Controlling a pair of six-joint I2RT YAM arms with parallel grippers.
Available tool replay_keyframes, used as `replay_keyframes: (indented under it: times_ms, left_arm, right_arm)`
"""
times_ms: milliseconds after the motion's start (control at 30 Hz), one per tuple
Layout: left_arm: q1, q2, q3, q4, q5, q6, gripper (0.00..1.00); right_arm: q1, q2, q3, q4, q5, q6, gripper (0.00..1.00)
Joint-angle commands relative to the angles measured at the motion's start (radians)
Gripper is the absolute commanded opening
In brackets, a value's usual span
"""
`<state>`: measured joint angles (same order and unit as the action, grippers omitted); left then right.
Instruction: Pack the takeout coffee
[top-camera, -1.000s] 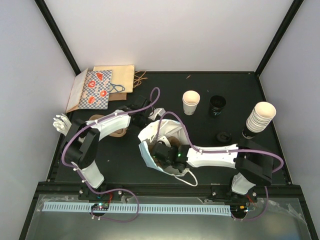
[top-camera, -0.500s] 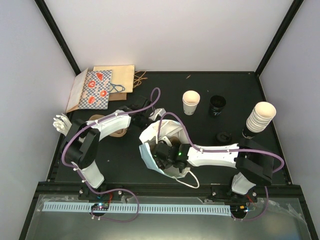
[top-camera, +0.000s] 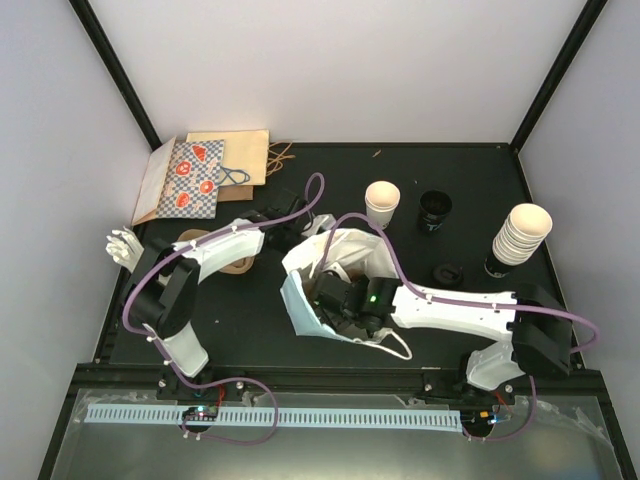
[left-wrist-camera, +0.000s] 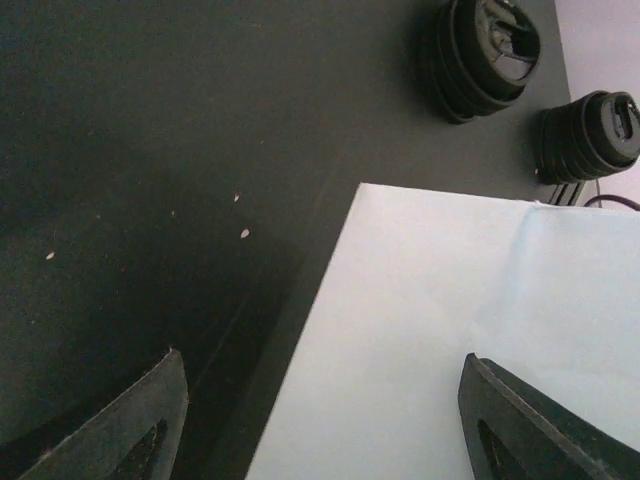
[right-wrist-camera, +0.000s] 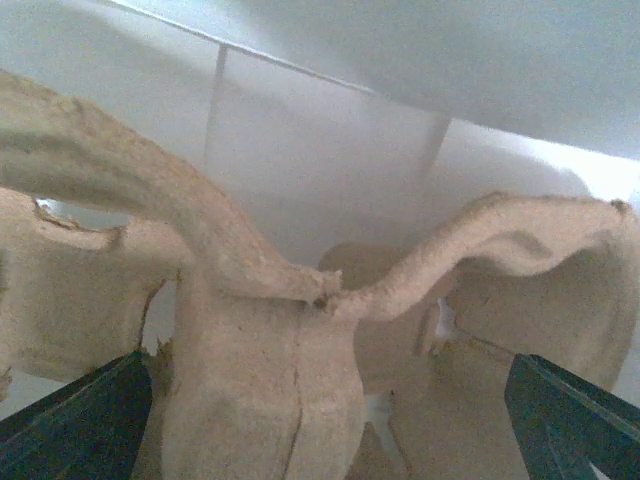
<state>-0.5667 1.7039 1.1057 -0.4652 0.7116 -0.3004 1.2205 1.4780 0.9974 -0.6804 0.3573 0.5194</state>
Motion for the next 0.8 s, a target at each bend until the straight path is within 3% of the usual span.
replay_keyframes:
  times_ms: [0,200,500,633,767]
  left_arm:
    - [-0.007,-0.013,0.047,-0.023,0.002,-0.005,0.77]
    - [0.016,-0.074,0.055,-0.075,-0.077,0.003,0.82]
    - [0.114,-0.339,0.02,-0.17,-0.237,0.023,0.87]
    - [0.117,-0.477,0.0,-0.188,-0.194,0.068,0.85]
    - [0.116,-0.593,-0.015,-0.175,-0.119,0.098,0.76]
  right_arm:
    - [-0.009,-0.024,0.077,-0.074,0.037,-0.012,0.99]
    - [-0.012,0.004,0.143,-0.22,-0.002,0.017,0.97]
    - [-0.041,-0.006,0.111,-0.264,-0.094,0.015,0.93]
    - [-0.055,0.009,0.092,-0.252,-0.125,0.004,0.93]
    - [-0.058,0.026,0.089,-0.241,-0.15,-0.006,0.92]
